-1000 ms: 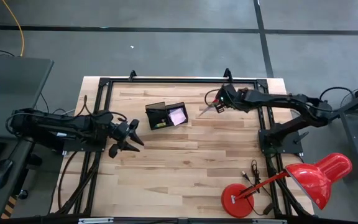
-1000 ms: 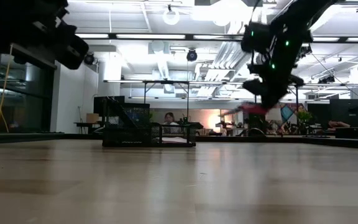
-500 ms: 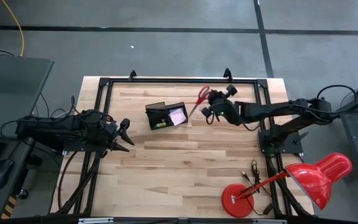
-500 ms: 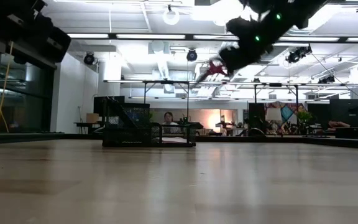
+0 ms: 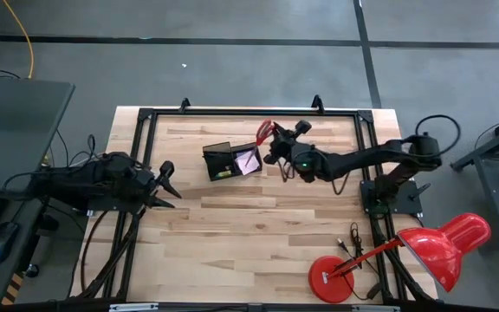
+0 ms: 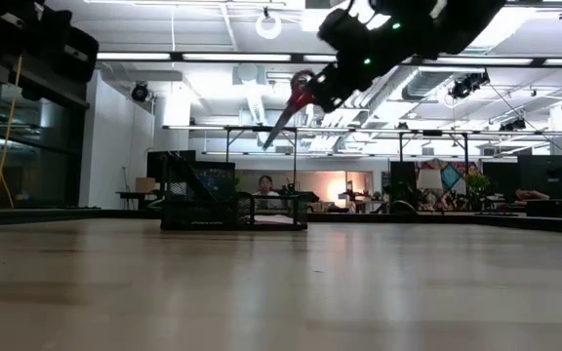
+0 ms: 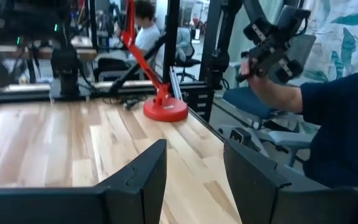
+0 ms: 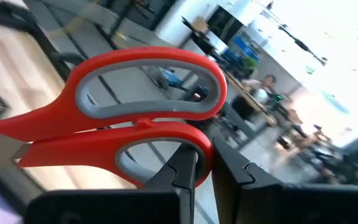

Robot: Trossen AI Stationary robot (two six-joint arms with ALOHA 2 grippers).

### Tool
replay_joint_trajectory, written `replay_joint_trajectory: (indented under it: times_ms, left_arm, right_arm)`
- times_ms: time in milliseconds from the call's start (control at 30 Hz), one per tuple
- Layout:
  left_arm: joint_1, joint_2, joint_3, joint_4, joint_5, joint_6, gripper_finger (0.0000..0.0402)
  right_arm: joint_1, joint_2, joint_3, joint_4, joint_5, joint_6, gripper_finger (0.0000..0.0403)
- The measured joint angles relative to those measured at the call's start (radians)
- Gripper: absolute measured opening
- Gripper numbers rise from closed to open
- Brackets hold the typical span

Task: Pick and place office supplies into organizer
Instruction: Put the red scissors into the black desk organizer

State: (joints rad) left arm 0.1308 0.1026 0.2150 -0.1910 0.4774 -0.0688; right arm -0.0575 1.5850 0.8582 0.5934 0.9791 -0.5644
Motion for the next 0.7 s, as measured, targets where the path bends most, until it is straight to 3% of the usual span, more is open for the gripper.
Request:
replay_joint_trajectory:
  times_ms: [167,400,700]
  left_arm:
    - [0.0,-0.1,0.0,-0.084,-0.042,0.02,0.0145]
    - [0.0,-0.083,0.0,-0.091,-0.179,-0.037,0.0145]
    - [0.0,-0.088,0.0,-0.103,-0.183,-0.043,0.0145]
  right_arm:
    - [-0.001,0.13,0.134,0.004,0.025,-0.085,0.0015]
    - [0.0,0.3,0.384,0.003,0.067,-0.266,0.0015]
    - [-0.001,0.393,0.571,-0.042,0.009,-0.422,0.0016]
